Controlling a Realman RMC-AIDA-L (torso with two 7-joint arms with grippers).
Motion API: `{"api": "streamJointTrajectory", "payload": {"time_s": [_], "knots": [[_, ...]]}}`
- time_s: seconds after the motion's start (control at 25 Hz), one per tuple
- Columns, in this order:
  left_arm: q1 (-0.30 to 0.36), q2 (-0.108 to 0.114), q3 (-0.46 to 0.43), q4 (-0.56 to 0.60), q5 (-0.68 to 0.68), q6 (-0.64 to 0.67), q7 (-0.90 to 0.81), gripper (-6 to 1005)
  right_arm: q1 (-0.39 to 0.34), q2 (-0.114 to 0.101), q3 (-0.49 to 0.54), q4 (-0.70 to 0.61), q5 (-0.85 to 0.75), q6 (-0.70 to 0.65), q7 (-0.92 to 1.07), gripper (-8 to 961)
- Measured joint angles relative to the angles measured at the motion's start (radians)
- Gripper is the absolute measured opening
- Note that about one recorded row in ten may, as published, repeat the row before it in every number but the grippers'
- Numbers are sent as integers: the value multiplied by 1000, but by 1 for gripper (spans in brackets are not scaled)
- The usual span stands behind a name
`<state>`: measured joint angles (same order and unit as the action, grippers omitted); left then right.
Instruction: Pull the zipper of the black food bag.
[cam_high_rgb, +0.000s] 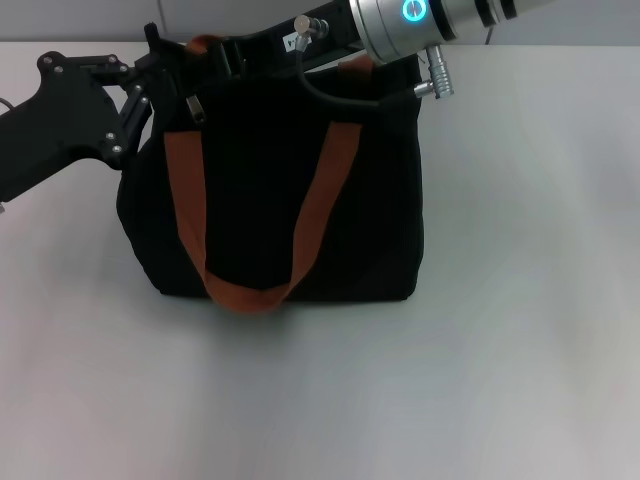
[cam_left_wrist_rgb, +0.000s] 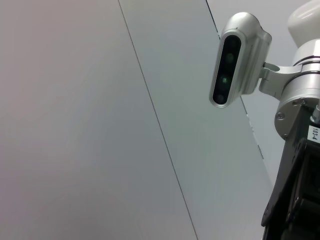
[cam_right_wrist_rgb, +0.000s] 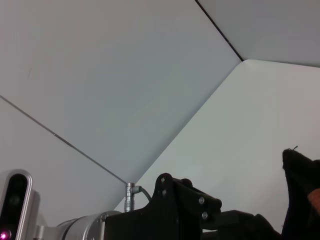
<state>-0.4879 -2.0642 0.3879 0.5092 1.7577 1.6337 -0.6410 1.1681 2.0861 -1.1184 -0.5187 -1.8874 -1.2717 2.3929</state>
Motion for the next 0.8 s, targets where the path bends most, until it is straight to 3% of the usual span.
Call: {"api": "streamJointTrajectory", "payload": {"time_s": [0.08,0.28,0.52,0.8], "knots": [[-1,0,2,-1,0,-1,3,75,-1,0,0,0,0,1,0,676],[0,-1,-1,-1,0,0,6,78,-3,0,-1,1,1,2,2,438],[3,0,-1,-1,0,0,5,80,-4,0,-2,2,-2,2,7,419],[5,-1,-2,0,0,0,4,84,-8,0,-17,2,-4,12,11,308]]}}
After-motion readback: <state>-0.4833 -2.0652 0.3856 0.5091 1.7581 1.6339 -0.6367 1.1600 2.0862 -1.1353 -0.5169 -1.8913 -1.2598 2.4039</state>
